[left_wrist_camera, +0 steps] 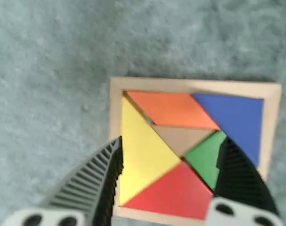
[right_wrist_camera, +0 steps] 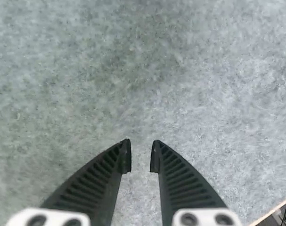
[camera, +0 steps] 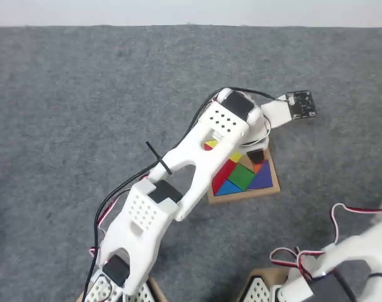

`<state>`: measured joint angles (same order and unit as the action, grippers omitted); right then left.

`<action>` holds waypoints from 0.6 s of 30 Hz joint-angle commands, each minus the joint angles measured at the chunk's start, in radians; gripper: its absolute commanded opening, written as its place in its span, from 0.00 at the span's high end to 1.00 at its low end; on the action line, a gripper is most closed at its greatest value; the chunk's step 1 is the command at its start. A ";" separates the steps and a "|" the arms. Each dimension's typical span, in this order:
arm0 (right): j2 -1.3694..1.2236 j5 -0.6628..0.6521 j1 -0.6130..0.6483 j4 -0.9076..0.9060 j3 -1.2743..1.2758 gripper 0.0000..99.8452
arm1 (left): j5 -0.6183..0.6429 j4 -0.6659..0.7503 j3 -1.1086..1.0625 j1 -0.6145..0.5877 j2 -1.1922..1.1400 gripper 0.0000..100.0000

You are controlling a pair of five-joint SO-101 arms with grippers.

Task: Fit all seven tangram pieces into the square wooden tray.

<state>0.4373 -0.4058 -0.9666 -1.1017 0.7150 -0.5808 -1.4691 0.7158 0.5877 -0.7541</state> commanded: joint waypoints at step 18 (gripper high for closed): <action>0.013 -0.012 0.019 -0.001 -0.011 0.91 | 0.051 0.100 -0.042 -0.003 -0.080 0.69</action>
<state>0.4373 -0.4058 -0.9605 -1.1017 0.7165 -0.5501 -1.3786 0.6498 0.6168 -0.8769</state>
